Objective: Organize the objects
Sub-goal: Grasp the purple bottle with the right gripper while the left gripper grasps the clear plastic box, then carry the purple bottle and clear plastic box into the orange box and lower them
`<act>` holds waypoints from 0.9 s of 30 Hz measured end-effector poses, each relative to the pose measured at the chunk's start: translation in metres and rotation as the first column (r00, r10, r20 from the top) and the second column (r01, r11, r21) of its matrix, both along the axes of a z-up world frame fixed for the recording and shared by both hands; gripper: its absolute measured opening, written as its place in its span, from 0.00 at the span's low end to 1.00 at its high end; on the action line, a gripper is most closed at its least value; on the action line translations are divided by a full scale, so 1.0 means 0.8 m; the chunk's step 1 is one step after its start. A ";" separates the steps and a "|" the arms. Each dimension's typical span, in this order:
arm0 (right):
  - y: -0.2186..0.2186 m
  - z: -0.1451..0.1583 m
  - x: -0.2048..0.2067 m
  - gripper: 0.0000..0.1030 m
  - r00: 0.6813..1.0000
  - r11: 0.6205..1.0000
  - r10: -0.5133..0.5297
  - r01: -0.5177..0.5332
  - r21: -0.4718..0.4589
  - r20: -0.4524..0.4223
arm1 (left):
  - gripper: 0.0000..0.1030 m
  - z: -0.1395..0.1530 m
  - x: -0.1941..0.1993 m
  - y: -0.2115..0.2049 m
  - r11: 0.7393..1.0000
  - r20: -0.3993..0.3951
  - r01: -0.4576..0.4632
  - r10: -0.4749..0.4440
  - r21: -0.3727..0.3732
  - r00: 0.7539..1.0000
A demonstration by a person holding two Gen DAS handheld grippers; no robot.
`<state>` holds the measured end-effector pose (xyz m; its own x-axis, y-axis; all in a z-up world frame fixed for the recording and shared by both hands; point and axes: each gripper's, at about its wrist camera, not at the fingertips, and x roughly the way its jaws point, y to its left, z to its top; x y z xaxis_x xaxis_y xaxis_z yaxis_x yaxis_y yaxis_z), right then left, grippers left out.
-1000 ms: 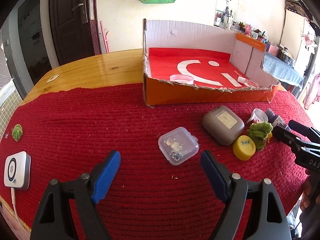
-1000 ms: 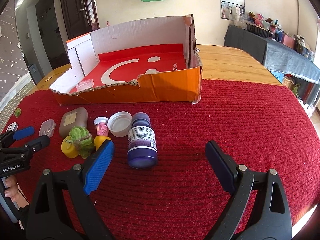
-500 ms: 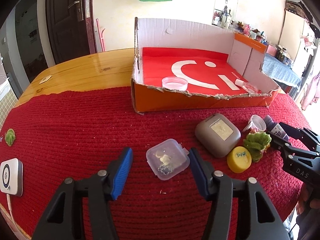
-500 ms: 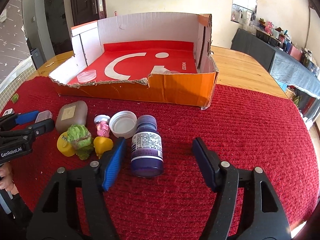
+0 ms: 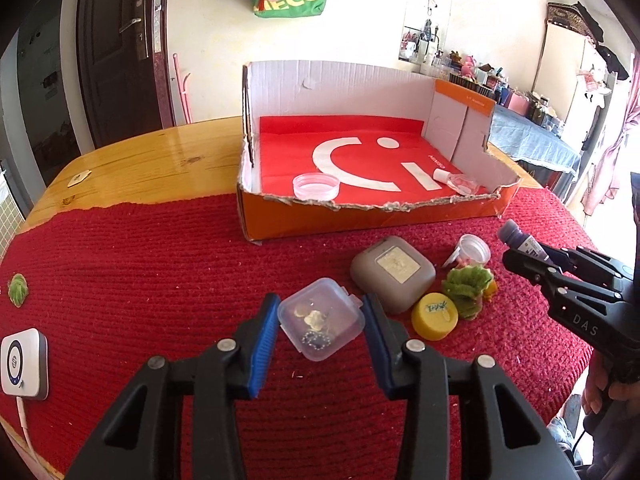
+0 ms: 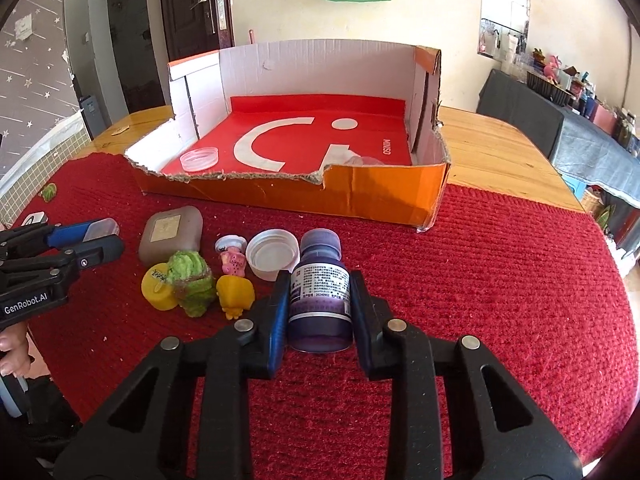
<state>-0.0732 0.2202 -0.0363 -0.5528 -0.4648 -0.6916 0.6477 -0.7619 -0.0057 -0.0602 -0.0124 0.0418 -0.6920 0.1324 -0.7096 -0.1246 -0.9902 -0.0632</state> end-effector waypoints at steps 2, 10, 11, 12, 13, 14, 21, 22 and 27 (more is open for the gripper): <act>0.002 0.006 0.000 0.26 1.000 1.000 -0.001 0.001 -0.008 -0.009 | 0.42 0.003 0.000 0.001 1.000 -0.007 0.000 0.000 -0.001 1.000; 0.003 0.007 0.000 0.26 1.000 1.000 0.004 -0.004 -0.015 -0.003 | 0.42 0.002 0.000 0.003 1.000 -0.002 -0.002 0.002 -0.003 1.000; 0.004 0.006 0.001 0.26 1.000 1.000 0.006 -0.006 -0.017 -0.002 | 0.42 0.002 -0.001 0.004 1.000 -0.002 -0.002 0.002 -0.004 1.000; 0.004 0.006 0.001 0.26 1.000 1.000 0.007 -0.007 -0.017 -0.001 | 0.42 0.002 -0.001 0.004 1.000 -0.003 -0.002 0.002 -0.004 1.000; 0.004 0.006 0.001 0.26 1.000 1.000 0.008 -0.008 -0.018 0.000 | 0.42 0.002 0.000 0.003 1.000 -0.004 -0.003 0.003 -0.003 1.000; 0.004 0.006 0.001 0.26 1.000 1.000 0.008 -0.008 -0.019 -0.001 | 0.42 0.003 0.000 0.003 1.000 -0.005 -0.004 0.004 -0.002 1.000; 0.005 0.018 0.000 0.26 1.000 0.999 0.016 -0.016 -0.040 -0.009 | 0.42 0.019 -0.002 0.005 1.000 -0.036 0.001 -0.001 -0.001 0.999; 0.005 0.023 -0.001 0.26 1.000 0.999 0.019 -0.020 -0.048 -0.015 | 0.42 0.023 -0.003 0.005 1.000 -0.044 0.002 -0.002 -0.001 0.999; 0.002 0.046 -0.010 0.26 0.999 0.996 0.034 -0.036 -0.085 -0.023 | 0.42 0.042 -0.015 0.011 1.000 -0.068 0.027 -0.026 0.005 0.997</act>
